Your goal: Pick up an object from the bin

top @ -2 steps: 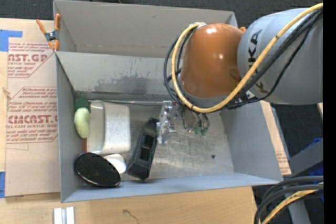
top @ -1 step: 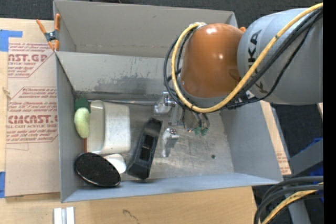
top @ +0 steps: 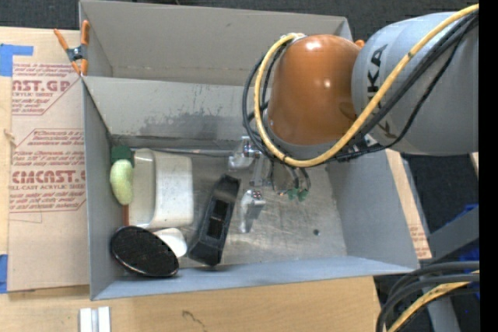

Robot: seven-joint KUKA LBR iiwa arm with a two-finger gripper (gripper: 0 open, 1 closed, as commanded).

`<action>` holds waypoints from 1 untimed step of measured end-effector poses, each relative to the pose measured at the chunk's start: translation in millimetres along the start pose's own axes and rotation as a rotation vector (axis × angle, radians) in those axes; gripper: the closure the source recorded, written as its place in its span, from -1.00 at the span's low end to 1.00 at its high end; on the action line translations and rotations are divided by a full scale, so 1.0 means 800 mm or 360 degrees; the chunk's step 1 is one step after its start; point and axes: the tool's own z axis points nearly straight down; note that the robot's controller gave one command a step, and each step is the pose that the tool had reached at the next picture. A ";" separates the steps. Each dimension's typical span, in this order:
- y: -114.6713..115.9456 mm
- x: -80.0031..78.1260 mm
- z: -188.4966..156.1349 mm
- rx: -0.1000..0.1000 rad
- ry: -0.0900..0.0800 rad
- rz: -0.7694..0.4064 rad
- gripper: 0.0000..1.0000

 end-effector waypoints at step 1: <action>0.028 -0.007 0.057 0.0000 -0.0013 -0.0079 -1.00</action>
Offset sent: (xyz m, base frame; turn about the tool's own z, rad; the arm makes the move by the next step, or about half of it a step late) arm 0.0089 0.0670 -0.0230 -0.1588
